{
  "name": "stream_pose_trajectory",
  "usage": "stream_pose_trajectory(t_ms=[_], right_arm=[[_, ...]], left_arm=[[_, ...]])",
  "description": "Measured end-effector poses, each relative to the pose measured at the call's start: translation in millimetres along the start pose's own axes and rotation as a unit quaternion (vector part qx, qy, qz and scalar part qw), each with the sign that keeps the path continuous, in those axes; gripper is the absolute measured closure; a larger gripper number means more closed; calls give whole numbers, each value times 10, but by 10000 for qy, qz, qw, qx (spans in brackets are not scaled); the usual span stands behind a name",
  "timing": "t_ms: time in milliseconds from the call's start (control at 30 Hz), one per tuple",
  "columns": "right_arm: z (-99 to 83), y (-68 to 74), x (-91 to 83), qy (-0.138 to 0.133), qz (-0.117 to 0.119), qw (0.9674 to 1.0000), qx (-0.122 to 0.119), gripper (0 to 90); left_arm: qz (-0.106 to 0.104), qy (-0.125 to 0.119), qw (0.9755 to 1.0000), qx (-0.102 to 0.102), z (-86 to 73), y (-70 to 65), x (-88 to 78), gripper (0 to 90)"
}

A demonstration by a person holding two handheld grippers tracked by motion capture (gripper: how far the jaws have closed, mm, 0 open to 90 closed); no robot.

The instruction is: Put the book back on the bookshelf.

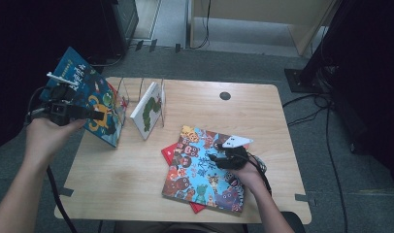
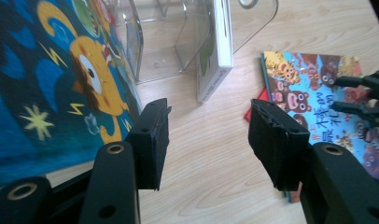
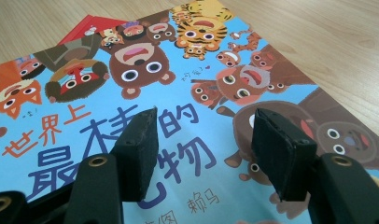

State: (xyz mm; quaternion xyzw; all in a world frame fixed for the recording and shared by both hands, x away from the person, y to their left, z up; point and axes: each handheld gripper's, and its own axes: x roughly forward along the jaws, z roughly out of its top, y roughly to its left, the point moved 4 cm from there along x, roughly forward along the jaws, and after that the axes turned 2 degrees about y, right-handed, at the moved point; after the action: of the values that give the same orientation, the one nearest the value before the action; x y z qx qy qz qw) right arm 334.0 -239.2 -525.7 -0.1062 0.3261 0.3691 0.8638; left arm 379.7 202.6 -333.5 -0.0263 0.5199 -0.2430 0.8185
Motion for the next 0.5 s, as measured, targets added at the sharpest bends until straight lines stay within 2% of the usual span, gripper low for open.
stream_pose_trajectory(t_ms=[200,333,500], right_arm=[[-6,16,2,50,-18,10000,-70,417],[-7,15,3,59,-9,10000,-66,419],[-11,30,8,101,-5,9999,-81,420]], left_arm=[[-113,-38,9999,69,-102,-52,199,488],[-77,-5,9998,160,-168,-94,347,485],[-215,47,9994,261,-260,-190,542,480]])
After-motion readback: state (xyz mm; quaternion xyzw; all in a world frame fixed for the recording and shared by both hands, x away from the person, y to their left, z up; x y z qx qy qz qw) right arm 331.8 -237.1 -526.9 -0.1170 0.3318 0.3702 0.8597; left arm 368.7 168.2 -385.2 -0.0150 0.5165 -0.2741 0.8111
